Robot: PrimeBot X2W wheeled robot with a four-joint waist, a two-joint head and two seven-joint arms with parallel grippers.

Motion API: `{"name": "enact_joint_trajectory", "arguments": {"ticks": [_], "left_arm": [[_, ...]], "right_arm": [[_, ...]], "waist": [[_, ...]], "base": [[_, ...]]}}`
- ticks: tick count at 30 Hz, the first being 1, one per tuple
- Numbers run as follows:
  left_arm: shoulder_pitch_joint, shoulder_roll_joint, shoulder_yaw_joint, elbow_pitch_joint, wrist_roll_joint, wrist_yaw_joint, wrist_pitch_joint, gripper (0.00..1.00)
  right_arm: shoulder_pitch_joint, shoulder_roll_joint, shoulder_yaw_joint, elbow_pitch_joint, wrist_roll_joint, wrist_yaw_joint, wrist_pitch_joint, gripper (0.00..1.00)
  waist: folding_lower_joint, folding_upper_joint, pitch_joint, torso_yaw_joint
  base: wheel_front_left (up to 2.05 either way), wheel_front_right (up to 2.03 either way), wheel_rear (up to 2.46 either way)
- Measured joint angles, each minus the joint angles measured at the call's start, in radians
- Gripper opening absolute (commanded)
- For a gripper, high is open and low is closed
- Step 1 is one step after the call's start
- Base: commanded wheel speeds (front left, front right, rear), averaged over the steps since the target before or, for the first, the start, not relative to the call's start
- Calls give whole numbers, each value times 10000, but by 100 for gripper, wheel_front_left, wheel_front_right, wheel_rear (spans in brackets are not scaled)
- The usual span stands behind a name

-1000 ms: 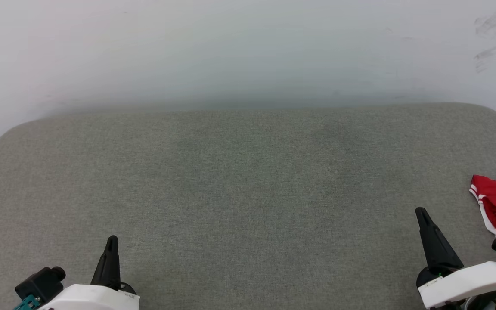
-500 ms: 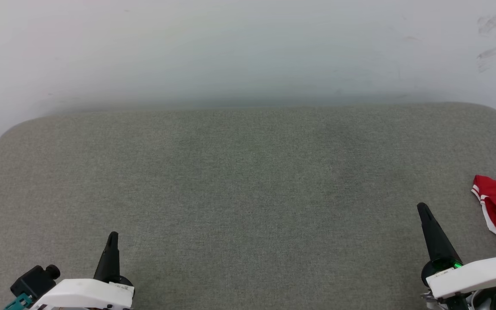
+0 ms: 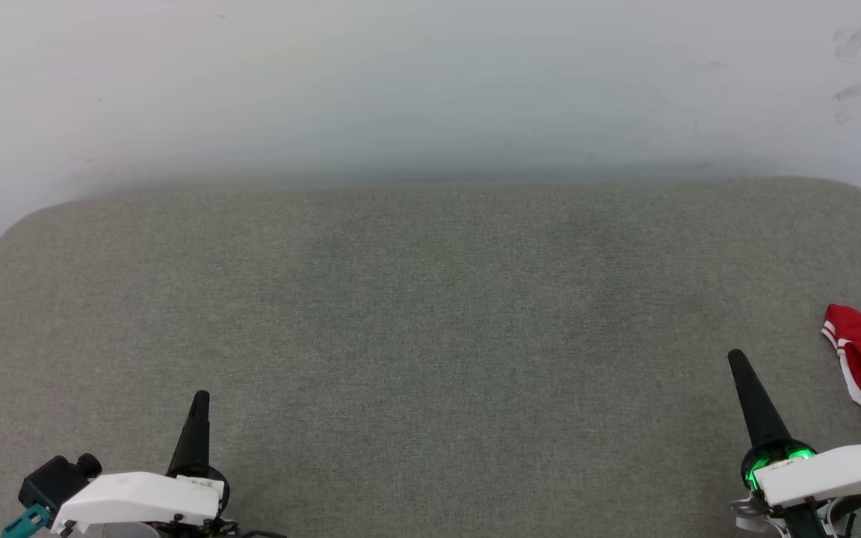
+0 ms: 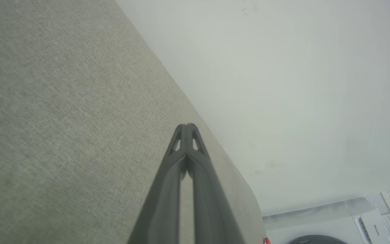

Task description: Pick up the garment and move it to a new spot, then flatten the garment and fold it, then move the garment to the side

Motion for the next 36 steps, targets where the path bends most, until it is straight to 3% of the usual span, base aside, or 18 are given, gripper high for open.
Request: {"name": "enact_joint_trajectory", "arguments": {"ticks": [36], "left_arm": [[-478, -251, 328, 194, -3032, -201, 857, 0]], "right_arm": [[-583, -6, -207, 915, 3354, 0, 171, 0]], "waist": [[0, 0, 80, 113]], "base": [[0, 0, 0]]}}
